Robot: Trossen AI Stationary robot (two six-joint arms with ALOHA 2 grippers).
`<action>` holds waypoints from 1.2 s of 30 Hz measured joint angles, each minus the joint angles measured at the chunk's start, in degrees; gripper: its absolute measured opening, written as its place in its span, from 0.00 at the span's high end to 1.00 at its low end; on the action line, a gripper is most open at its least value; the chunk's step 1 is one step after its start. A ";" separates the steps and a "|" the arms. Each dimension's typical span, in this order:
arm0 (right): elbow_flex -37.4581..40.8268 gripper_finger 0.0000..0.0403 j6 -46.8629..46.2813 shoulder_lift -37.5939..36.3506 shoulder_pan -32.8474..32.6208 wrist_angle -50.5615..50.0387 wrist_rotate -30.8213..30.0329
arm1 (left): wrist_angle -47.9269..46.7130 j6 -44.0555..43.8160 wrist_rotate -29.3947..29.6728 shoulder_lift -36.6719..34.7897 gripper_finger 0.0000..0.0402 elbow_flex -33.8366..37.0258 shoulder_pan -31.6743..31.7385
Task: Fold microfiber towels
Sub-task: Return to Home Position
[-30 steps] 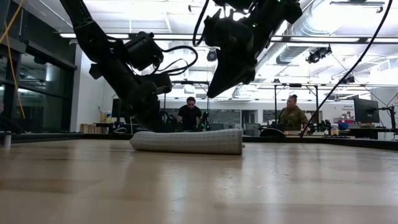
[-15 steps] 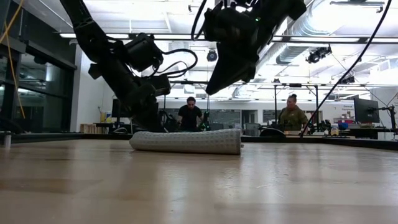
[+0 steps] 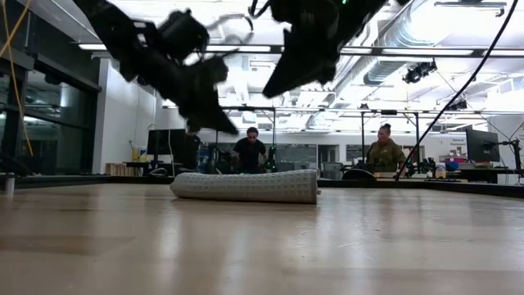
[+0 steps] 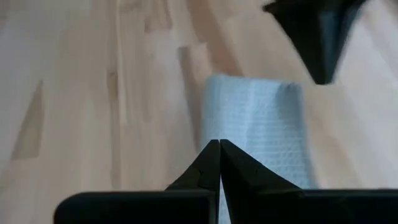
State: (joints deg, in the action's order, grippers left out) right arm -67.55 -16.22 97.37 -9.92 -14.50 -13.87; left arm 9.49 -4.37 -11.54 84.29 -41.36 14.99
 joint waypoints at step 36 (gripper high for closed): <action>30.55 0.99 -11.87 -43.25 -28.15 8.36 -19.80 | -20.62 1.52 -3.13 -37.22 0.97 7.51 -31.55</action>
State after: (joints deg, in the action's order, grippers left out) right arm -37.00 -28.09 54.12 -38.07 -6.13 -33.67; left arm -11.13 -2.85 -14.67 47.07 -33.85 -16.56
